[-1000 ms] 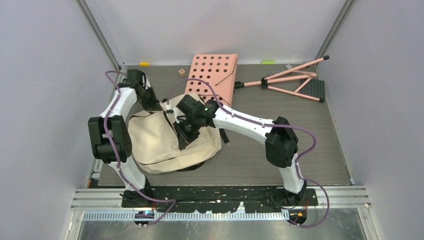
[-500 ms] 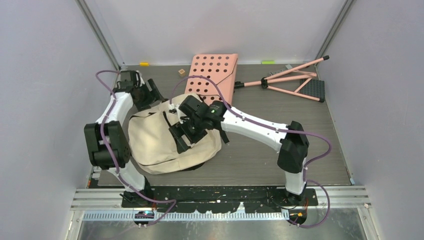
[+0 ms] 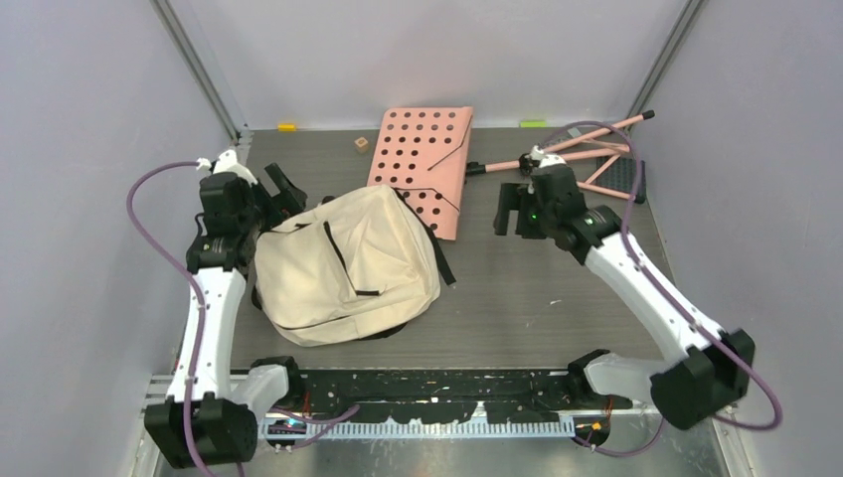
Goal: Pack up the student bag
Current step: Reset both arms
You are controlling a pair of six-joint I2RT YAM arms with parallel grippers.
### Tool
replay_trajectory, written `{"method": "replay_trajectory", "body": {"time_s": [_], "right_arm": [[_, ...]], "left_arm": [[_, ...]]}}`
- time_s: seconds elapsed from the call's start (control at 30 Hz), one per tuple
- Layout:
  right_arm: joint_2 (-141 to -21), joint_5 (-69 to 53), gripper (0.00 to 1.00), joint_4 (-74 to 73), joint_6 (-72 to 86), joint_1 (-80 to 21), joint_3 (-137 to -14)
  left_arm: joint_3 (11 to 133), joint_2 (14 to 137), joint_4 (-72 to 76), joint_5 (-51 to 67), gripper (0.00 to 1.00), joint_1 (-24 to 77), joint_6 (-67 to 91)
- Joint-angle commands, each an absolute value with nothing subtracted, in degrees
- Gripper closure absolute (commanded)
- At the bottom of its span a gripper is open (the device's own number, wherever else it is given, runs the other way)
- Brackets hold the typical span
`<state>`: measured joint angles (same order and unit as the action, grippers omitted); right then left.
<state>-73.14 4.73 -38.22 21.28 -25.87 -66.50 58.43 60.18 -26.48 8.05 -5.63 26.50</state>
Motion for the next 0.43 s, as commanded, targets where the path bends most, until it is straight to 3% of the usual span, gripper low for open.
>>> {"method": "replay_trajectory", "body": {"time_s": [0.0, 0.4], "right_arm": [[-60.7, 14.9, 0.04, -30.1, 18.5, -23.8, -59.4], [-51.0, 16.5, 0.04, -26.5, 15.8, -22.1, -51.8]], "left_arm": [[56.4, 53.1, -28.4, 4.0, 0.0, -5.4, 23.6], [51.3, 44.1, -29.2, 3.4, 0.0, -5.4, 22.4]]}}
